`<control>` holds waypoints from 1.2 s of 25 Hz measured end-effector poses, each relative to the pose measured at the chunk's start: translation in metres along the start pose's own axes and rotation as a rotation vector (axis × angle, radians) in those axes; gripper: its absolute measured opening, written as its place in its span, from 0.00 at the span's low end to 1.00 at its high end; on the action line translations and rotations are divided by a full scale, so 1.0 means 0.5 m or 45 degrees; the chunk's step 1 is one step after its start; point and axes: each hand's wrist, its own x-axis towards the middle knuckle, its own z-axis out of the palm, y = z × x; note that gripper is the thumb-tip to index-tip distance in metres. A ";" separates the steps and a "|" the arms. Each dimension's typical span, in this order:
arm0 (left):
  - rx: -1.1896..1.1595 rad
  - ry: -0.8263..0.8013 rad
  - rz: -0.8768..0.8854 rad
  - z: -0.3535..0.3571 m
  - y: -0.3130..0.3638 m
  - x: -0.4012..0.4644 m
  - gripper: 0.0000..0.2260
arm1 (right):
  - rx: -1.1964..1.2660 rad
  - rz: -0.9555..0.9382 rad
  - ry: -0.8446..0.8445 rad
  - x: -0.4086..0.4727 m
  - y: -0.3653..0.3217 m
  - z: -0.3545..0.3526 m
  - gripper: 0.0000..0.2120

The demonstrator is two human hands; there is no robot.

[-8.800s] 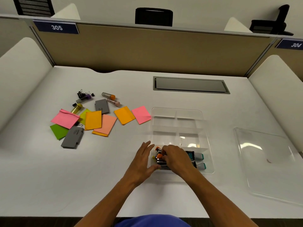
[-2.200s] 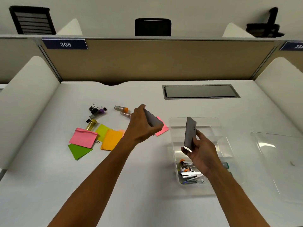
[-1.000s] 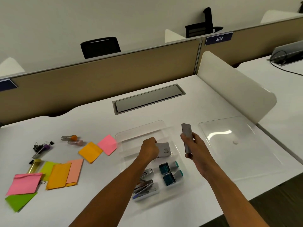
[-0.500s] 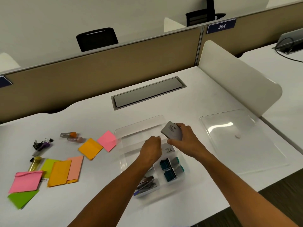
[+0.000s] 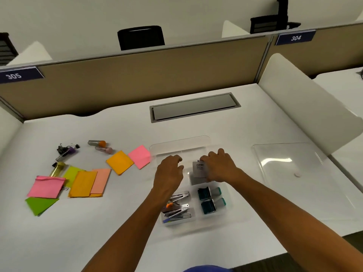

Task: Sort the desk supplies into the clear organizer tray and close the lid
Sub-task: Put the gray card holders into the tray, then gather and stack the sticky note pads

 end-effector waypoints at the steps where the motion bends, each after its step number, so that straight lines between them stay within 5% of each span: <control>1: -0.005 0.012 -0.023 -0.007 -0.007 -0.009 0.14 | 0.028 -0.011 -0.061 0.004 -0.006 -0.003 0.36; 15: 0.025 0.117 -0.173 -0.059 -0.100 -0.085 0.15 | 0.070 -0.068 -0.434 0.037 -0.049 -0.039 0.38; 21: 0.011 0.148 -0.228 -0.078 -0.129 -0.102 0.16 | -0.045 -0.013 -0.211 0.028 -0.088 -0.052 0.19; 30: -0.161 0.181 -0.424 -0.119 -0.220 -0.124 0.14 | 0.748 -0.318 -0.138 0.042 -0.212 -0.091 0.15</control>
